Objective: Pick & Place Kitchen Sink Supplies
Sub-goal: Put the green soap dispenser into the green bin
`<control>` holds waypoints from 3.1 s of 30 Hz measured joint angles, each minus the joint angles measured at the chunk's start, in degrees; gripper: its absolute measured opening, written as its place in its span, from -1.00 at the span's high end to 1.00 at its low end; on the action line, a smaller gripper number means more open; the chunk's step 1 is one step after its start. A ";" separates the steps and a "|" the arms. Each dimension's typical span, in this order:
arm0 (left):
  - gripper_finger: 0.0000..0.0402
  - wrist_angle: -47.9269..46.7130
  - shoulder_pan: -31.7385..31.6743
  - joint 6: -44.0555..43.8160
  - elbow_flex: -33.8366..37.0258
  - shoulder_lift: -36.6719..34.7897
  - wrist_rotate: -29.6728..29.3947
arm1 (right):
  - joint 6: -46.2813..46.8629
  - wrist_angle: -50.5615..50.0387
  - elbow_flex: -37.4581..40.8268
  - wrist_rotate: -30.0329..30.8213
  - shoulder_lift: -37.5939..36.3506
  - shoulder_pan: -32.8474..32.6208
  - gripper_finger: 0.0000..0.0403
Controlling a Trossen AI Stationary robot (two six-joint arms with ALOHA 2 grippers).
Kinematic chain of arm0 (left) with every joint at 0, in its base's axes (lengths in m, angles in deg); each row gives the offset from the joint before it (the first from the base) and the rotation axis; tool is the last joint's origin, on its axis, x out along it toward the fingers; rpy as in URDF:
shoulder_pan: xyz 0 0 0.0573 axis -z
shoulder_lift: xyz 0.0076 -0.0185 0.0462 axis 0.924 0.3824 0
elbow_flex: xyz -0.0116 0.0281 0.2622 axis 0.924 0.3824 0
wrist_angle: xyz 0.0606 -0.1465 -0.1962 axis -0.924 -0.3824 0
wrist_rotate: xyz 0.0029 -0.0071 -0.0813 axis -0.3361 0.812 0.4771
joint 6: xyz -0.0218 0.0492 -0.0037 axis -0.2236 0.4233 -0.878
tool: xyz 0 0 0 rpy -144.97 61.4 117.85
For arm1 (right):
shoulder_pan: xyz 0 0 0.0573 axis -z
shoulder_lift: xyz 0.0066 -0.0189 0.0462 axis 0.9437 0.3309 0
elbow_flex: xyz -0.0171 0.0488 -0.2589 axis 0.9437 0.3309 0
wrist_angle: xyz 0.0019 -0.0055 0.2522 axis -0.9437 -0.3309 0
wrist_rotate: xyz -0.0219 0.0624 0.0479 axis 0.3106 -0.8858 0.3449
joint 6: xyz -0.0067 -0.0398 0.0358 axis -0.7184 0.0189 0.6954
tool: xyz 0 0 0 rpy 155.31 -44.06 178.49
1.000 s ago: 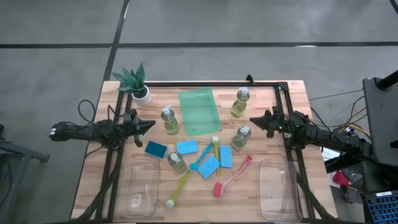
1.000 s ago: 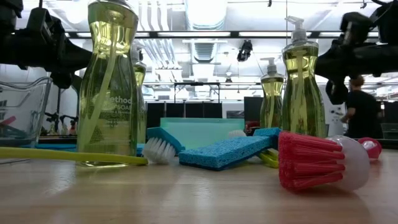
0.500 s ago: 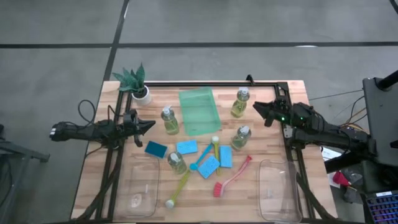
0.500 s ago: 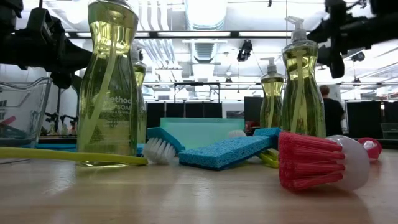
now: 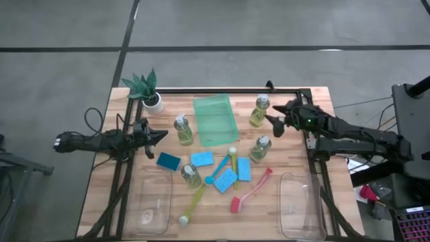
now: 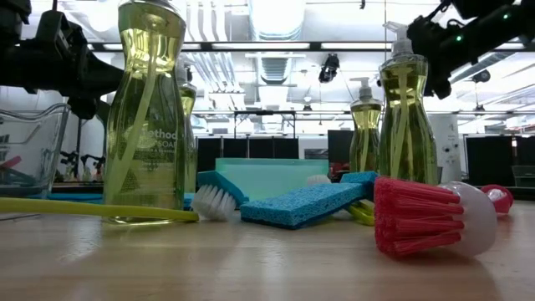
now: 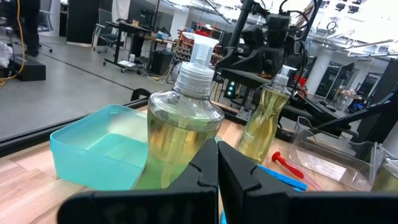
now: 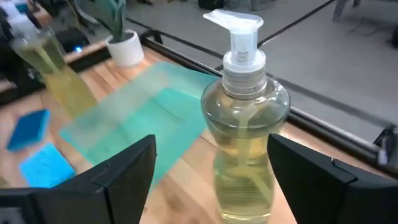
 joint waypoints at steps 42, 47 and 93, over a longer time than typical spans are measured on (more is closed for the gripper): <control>1.00 -0.04 0.00 0.00 0.01 0.02 0.00 | -0.43 20.00 -0.24 10.94 23.45 4.93 -0.38; 1.00 -0.04 0.01 0.00 0.01 0.00 -0.01 | -0.41 19.76 -0.24 10.81 23.12 4.94 -0.21; 1.00 -0.04 0.02 -0.02 0.01 0.02 -0.02 | -14.10 21.11 -50.88 -7.17 64.18 2.47 -0.20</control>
